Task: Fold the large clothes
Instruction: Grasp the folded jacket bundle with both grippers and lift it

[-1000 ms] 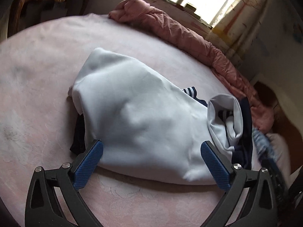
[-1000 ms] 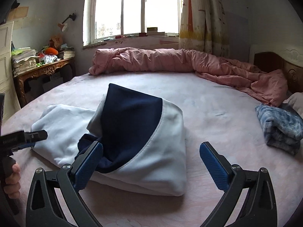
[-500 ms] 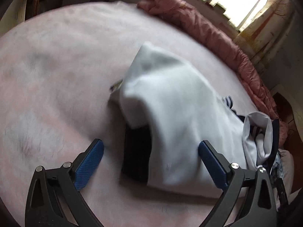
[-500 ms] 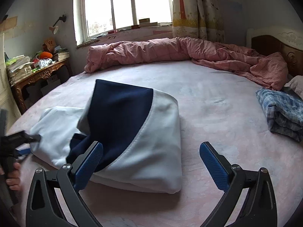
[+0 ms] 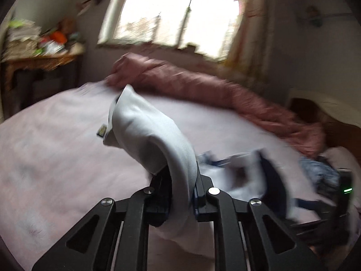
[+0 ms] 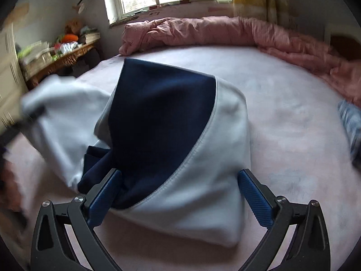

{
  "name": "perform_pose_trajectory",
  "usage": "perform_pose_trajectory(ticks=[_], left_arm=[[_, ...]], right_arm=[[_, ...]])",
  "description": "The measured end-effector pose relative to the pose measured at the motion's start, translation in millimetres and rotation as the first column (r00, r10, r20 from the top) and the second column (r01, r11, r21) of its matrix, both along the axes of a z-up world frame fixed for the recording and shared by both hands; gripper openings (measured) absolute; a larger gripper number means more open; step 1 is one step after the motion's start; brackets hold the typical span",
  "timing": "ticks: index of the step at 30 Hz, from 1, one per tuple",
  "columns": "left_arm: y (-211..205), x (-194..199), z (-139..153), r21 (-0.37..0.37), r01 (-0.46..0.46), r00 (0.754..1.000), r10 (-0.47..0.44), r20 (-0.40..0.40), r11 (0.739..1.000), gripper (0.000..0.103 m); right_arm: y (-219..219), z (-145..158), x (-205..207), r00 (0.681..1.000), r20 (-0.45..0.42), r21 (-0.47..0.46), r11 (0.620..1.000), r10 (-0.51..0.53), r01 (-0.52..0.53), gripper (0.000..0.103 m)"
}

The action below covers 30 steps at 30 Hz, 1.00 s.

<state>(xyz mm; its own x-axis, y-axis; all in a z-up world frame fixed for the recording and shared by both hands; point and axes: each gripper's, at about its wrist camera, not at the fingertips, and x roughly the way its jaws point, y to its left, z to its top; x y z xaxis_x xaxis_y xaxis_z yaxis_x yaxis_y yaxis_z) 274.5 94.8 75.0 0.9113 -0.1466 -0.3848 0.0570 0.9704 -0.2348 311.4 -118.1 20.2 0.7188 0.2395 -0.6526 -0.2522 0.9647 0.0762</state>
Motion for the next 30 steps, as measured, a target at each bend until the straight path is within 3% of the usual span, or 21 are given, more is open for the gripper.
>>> perform_pose_trajectory(ticks=[3,8,10,12,15,17,20,21,22,24,27,30], left_arm=[[-42,-1,22,0.032,0.115,0.991,-0.117,0.058,0.993,0.012],[-115,9,32,0.102,0.242,0.967,-0.248,0.049,0.965,0.012],[-140,13,26,0.139,0.274,0.959,-0.281,0.035,0.952,0.011],[-160,20,14,0.168,0.311,0.948,-0.318,0.014,0.935,0.011],[-177,29,-11,0.134,0.397,0.918,-0.393,-0.057,0.908,0.012],[-187,29,-29,0.130,0.449,0.893,-0.438,-0.100,0.884,0.012],[-201,30,-50,0.173,0.475,0.878,-0.453,-0.155,0.863,0.013],[-201,27,-48,0.168,0.480,0.876,-0.459,-0.148,0.861,0.020],[-198,25,-45,0.131,0.496,0.866,-0.479,-0.142,0.859,0.037],[-192,19,-40,0.041,0.539,0.838,-0.530,-0.132,0.841,0.058],[-189,-8,-34,0.056,0.546,0.837,-0.541,-0.082,0.836,0.060],[-169,-31,-28,0.012,0.527,0.849,-0.527,-0.030,0.850,0.061]], right_arm=[[0,2,-4,0.998,0.007,0.043,0.997,0.064,-0.064,0.103],[-34,9,-9,0.988,-0.046,0.213,0.968,0.148,-0.135,0.103],[-57,20,-12,0.994,-0.059,0.228,0.971,0.089,-0.073,0.103],[-90,37,-19,0.999,-0.022,0.194,0.980,-0.043,0.046,0.103],[-135,57,-29,0.966,0.074,0.166,0.958,-0.248,0.233,0.103],[-159,65,-34,0.943,0.105,0.197,0.936,-0.317,0.293,0.103],[-175,67,-36,0.937,0.108,0.251,0.921,-0.332,0.297,0.103],[-174,67,-36,0.939,0.109,0.266,0.920,-0.326,0.289,0.103],[-171,67,-35,0.943,0.108,0.276,0.921,-0.315,0.276,0.103],[-162,65,-32,0.957,0.102,0.291,0.928,-0.272,0.233,0.103],[-145,60,-29,0.970,0.100,0.272,0.944,-0.221,0.187,0.103],[-128,57,-29,0.971,0.121,0.222,0.959,-0.207,0.177,0.103]])
